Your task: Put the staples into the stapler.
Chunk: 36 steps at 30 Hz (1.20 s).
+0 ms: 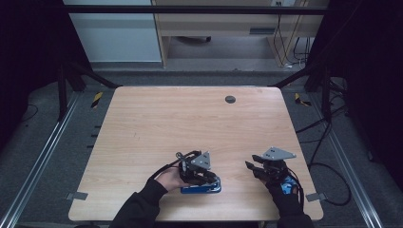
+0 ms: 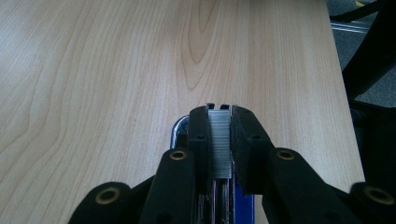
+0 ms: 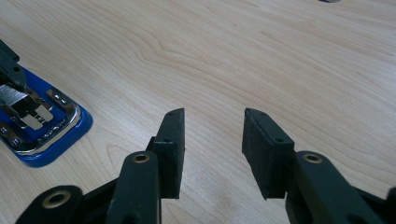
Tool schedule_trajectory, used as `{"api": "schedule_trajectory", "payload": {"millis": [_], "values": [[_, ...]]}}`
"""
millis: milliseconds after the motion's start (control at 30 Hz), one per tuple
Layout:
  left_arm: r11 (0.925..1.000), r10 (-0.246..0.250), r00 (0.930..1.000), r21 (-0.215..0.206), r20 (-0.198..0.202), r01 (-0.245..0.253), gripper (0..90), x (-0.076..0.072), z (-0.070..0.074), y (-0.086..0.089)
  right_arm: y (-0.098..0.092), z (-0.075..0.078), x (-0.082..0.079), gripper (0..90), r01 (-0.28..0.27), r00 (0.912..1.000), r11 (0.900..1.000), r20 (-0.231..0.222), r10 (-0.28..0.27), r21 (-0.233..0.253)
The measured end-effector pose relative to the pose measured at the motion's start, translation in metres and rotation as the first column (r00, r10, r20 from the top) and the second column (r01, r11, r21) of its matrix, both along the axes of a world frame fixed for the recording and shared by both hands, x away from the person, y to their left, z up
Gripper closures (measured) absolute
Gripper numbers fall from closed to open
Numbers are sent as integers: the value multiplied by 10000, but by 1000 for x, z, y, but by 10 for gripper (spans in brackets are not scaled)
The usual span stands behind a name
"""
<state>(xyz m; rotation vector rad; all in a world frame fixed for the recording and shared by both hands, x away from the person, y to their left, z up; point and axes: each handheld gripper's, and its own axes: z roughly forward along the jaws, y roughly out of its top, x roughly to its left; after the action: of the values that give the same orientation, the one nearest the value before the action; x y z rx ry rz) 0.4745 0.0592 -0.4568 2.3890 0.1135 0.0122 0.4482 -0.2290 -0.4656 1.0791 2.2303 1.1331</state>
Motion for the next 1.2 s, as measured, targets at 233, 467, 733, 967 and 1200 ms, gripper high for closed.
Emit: {"api": "schedule_trajectory", "payload": {"millis": [233, 467, 733, 967, 1200], "values": [[10000, -23, 10000, -5, 15, 23, 776, 0, 0, 0, 0, 0, 0, 595, 2, 10000, 10000, -5, -2, 1], [10000, -66, 10000, -1, 7, 66, 776, 1, 0, 0, 0, 0, 0, 595, 5, 10000, 10000, -12, -5, 15], [9999, -101, 9999, 21, 54, 101, 776, 0, -1, 1, 0, 0, 0, 595, 5, 10000, 10000, -10, -5, 23], [10000, -80, 10000, 31, 36, 80, 775, 1, -1, 0, 0, 0, 0, 595, -5, 10000, 10000, 5, 5, 10], [10000, -52, 10000, 61, 47, 52, 767, 1, -1, 0, 0, 0, 0, 595, -3, 10000, 10000, -14, 3, 20]]}}
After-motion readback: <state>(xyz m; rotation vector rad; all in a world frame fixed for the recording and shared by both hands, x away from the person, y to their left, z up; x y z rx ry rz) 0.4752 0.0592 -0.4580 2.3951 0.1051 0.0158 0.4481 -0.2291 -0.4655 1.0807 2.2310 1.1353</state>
